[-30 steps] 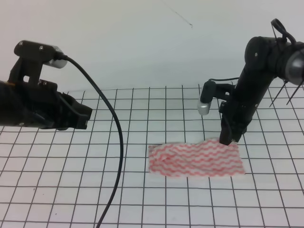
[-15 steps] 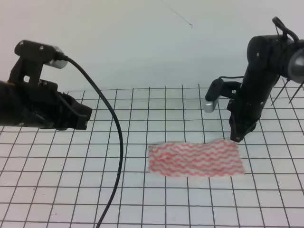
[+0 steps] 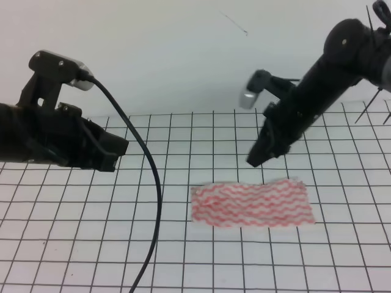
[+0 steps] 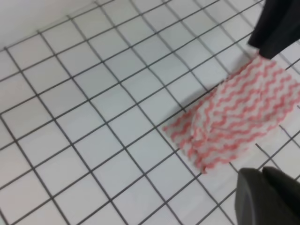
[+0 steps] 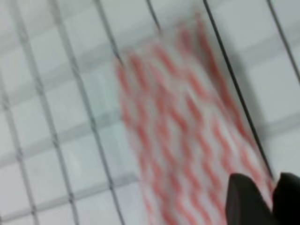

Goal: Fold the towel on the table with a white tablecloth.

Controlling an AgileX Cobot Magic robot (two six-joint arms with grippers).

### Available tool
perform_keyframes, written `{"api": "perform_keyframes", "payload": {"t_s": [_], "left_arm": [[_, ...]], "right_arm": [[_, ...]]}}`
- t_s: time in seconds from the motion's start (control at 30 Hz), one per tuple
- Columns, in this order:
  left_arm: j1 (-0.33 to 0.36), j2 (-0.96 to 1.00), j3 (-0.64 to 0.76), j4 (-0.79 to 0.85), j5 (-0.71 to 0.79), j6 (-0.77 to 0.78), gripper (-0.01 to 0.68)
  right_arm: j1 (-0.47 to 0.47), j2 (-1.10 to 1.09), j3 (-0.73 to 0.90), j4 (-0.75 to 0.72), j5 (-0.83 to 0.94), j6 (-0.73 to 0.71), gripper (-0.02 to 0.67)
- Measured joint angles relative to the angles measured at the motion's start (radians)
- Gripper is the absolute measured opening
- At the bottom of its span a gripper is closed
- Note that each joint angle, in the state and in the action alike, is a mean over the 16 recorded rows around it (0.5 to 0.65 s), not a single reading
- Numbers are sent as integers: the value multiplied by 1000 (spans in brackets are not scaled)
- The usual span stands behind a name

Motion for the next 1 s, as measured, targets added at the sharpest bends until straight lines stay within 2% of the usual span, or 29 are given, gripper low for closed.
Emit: {"api": "perform_keyframes", "payload": {"t_s": [0.2,0.53,0.83,1.0], "left_arm": [[1,0,0,-18,-5,18,0],[2,-10,0,50,-24,-57,0],[2,-19,0,85,-27,-89,0],[2,-20,0,85,-28,-89,0]], "right_arm": [[96,-10,0,61,-15,-18,170],[267,44,1,-105,-96,80,186],[297,86,0,-160,-148,144,182],[300,94,0,-166,-155,159,148]]}}
